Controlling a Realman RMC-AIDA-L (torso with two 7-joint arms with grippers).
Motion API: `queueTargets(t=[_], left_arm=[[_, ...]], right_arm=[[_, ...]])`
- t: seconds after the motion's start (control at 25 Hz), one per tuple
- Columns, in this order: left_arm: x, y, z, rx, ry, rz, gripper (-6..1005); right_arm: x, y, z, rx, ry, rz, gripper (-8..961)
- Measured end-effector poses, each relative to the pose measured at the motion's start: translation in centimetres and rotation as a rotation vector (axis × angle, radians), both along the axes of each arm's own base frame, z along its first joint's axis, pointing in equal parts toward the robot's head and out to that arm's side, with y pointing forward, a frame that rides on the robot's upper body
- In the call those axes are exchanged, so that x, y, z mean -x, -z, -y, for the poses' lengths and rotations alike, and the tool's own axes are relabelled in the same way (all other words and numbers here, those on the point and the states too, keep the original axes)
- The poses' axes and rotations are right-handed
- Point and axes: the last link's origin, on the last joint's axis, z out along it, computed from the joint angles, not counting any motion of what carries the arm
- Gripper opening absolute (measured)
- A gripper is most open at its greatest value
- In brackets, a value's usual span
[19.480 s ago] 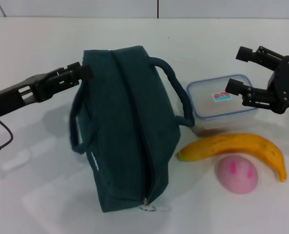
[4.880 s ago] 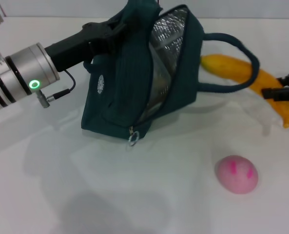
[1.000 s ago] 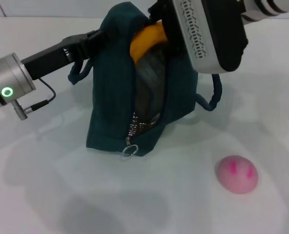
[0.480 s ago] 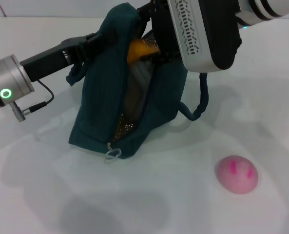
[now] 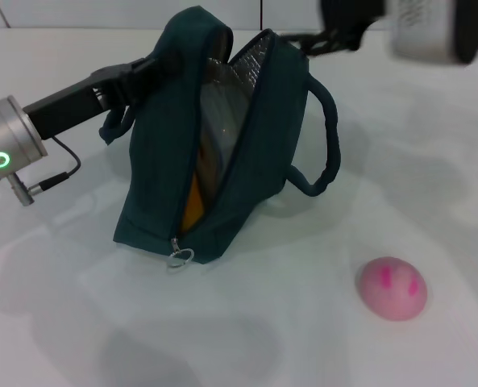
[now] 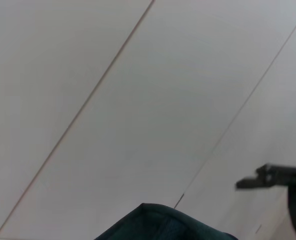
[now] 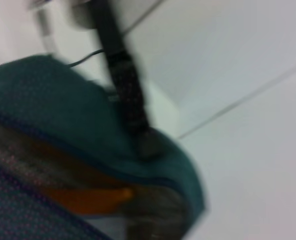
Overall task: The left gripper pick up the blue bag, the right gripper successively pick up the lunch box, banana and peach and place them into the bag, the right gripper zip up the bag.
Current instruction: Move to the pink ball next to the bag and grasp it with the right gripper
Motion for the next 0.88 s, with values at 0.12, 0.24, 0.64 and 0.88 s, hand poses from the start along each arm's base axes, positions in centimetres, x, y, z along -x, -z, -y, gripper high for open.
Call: queueTargets(t=[0.12,0.24,0.64,0.88], left_arm=[[0.4,-0.3,0.1,-0.014,-0.013,0.007,40],[0.7,-0.6,0.2,-0.028,-0.027,0.015,40],[0.6,-0.6,-0.2,-0.123,0.005,-0.021,40],[0.8,-0.2,-0.2,-0.161,0.010,-0.050,40]], right_arm=[[-2.2,-2.5,0.6,0.020,0.068,-0.144,734],[-4.4,-4.2,1.5,0.079,0.132,-0.230,732],[-15.5,-7.3,6.9,0.366,0.351,-0.616,727],[-20.8,-4.8,9.8,0.430,0.489,-0.660,726]])
